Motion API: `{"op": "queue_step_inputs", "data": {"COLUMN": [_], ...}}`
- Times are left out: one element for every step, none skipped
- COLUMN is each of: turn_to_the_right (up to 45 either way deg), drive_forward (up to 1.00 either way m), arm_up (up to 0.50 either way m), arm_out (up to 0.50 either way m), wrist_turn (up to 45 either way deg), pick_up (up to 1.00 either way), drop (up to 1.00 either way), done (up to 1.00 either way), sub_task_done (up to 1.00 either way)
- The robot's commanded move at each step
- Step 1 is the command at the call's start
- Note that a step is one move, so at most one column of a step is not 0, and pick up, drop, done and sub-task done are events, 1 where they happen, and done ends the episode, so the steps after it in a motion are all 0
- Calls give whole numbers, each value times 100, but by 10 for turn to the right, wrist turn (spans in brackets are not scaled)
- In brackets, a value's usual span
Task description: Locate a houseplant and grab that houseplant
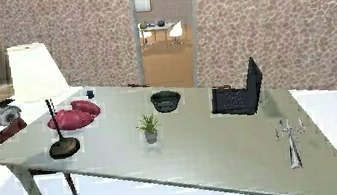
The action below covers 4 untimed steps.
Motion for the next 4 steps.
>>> {"op": "queue_step_inputs", "data": {"turn_to_the_right": [450, 180, 0, -450], "drive_forward": [0, 0, 5, 0], "arm_up": [0, 0, 0, 0], "arm_out": [0, 0, 0, 0], "wrist_turn": [0, 0, 0, 0], "pick_up": [0, 0, 0, 0], "drop": [0, 0, 0, 0], "done": [0, 0, 0, 0], "sub_task_done": [0, 0, 0, 0]}}
